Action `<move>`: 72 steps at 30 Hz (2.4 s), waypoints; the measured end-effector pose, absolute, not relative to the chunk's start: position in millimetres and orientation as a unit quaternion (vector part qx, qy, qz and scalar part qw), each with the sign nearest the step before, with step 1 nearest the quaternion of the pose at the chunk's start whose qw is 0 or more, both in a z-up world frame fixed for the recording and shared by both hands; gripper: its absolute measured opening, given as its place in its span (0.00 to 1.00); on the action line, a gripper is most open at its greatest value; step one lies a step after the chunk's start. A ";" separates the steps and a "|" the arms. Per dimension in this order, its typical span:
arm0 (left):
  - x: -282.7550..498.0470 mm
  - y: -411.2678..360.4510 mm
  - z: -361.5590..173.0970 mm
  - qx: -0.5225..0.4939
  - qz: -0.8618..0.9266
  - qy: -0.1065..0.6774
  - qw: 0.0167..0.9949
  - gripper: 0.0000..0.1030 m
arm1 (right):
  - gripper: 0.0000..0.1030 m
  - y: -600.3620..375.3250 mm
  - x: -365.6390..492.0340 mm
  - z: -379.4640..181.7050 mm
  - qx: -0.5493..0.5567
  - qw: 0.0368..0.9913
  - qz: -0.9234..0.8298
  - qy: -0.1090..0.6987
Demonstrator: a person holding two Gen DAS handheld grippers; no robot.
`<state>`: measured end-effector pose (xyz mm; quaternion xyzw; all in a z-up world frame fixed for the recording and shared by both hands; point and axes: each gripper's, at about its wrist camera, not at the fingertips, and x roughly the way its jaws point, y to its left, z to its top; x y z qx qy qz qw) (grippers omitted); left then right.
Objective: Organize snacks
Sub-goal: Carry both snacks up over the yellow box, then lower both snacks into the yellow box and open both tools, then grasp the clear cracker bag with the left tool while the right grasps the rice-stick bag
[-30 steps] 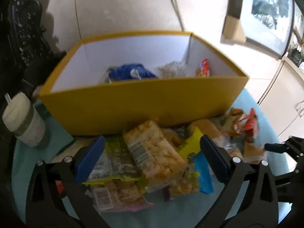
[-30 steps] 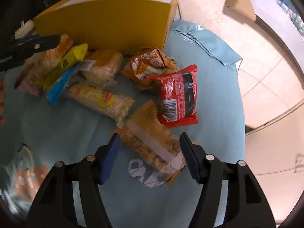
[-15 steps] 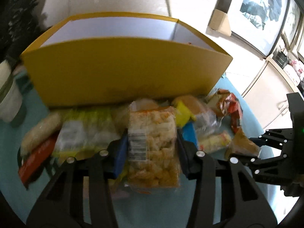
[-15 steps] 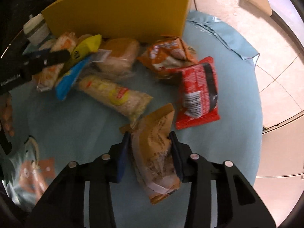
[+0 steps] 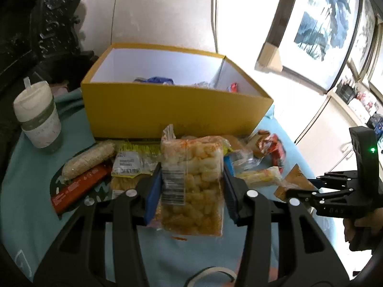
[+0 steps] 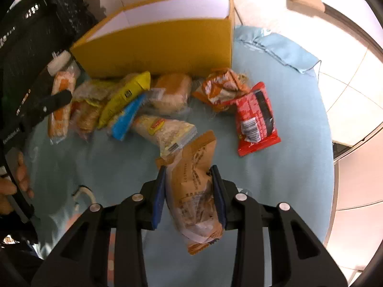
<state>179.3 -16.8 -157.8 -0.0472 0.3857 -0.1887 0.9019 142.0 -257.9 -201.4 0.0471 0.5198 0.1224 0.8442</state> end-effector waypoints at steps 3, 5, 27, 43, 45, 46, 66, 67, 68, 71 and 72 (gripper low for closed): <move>171.8 -11.0 -143.6 -0.058 -0.191 0.373 0.906 0.45 | 0.35 -265.9 130.1 -182.2 0.053 0.853 0.128 0.503; 169.4 -9.6 -134.0 -0.062 -0.192 0.363 0.910 0.45 | 0.35 -266.6 121.4 -164.9 0.059 0.860 0.132 0.490; 259.1 -17.2 21.8 -0.044 -0.173 0.245 0.953 0.45 | 0.35 -239.8 244.8 37.9 0.045 0.928 0.172 0.328; 321.4 10.2 -28.0 -0.014 -0.076 0.317 0.945 0.98 | 0.55 -234.0 307.9 -22.2 0.025 0.913 0.132 0.386; 301.4 14.7 -45.4 -0.018 -0.074 0.320 0.944 0.98 | 0.55 -236.2 294.8 -37.0 0.023 0.908 0.142 0.394; 291.9 14.7 -53.3 -0.017 -0.075 0.321 0.944 0.98 | 0.55 -236.8 284.3 -48.6 0.016 0.903 0.151 0.401; 205.2 2.7 -210.4 0.052 -0.116 0.459 0.879 0.98 | 0.59 -210.9 177.4 -218.4 -0.092 0.825 0.166 0.532; 207.7 -1.0 -214.1 0.054 -0.115 0.461 0.878 0.98 | 0.59 -208.4 179.6 -220.0 -0.095 0.825 0.168 0.531; 210.4 -4.1 -217.1 0.056 -0.114 0.463 0.877 0.98 | 0.60 -206.0 181.6 -221.9 -0.097 0.824 0.170 0.531; 219.3 -8.0 -227.7 0.065 -0.110 0.473 0.871 0.98 | 0.60 -196.3 188.7 -232.0 -0.110 0.820 0.168 0.536; 221.4 -8.2 -232.1 0.069 -0.108 0.477 0.869 0.98 | 0.60 -193.9 190.6 -236.2 -0.115 0.819 0.163 0.537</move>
